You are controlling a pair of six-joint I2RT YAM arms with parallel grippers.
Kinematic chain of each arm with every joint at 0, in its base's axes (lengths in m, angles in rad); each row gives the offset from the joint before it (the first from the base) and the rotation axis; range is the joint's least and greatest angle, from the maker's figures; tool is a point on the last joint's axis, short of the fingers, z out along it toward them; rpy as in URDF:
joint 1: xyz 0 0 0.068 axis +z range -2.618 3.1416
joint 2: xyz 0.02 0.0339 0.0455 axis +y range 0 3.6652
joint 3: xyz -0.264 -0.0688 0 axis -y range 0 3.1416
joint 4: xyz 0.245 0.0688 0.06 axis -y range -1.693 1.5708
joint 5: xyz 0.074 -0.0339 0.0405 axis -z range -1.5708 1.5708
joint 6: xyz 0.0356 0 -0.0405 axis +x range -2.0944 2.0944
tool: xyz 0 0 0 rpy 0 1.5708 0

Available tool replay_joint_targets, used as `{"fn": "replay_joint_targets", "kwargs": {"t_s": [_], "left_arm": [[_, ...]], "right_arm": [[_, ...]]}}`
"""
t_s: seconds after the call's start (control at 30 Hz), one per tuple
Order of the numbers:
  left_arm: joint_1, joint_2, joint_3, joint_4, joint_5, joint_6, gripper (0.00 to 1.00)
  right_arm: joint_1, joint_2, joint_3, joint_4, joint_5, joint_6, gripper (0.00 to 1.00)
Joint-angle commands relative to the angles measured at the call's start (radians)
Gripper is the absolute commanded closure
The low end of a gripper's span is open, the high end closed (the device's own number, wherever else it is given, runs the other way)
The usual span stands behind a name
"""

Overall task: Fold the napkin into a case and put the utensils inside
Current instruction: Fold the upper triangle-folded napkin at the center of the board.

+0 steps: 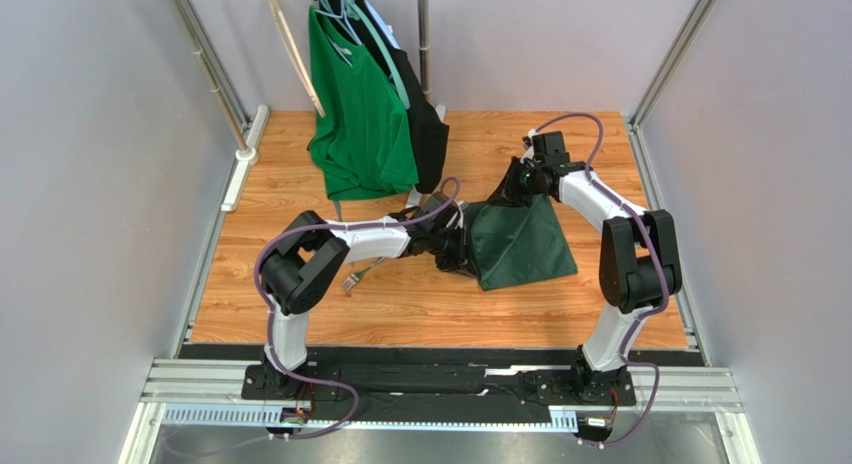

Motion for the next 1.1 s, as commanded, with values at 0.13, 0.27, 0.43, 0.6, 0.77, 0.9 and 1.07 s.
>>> {"fn": "replay_joint_targets", "kwargs": {"t_s": [0.13, 0.27, 0.43, 0.6, 0.77, 0.9, 1.07], "left_arm": [[0.002, 0.041, 0.069, -0.033, 0.009, 0.005, 1.00], [0.000, 0.066, 0.064, 0.021, 0.045, -0.027, 1.00], [-0.009, 0.081, 0.072, 0.036, 0.058, -0.038, 1.00], [-0.023, 0.091, 0.072, 0.059, 0.075, -0.050, 1.00], [-0.038, 0.083, 0.059, 0.066, 0.059, -0.032, 1.00], [-0.056, 0.087, 0.084, 0.004, 0.008, 0.014, 1.00], [-0.055, 0.049, 0.053, -0.008, -0.006, -0.003, 1.00]], "right_arm": [[-0.003, -0.029, 0.010, 0.014, 0.000, -0.001, 1.00], [-0.001, -0.026, 0.003, 0.023, -0.006, 0.004, 1.00], [-0.003, -0.024, 0.006, 0.025, -0.004, 0.002, 1.00], [-0.003, -0.015, 0.006, 0.029, -0.008, 0.012, 1.00], [-0.001, 0.009, 0.012, 0.042, -0.020, 0.019, 1.00], [0.002, 0.037, 0.017, 0.046, -0.029, 0.024, 1.00], [-0.003, 0.031, 0.006, 0.046, -0.024, 0.016, 1.00]]}}
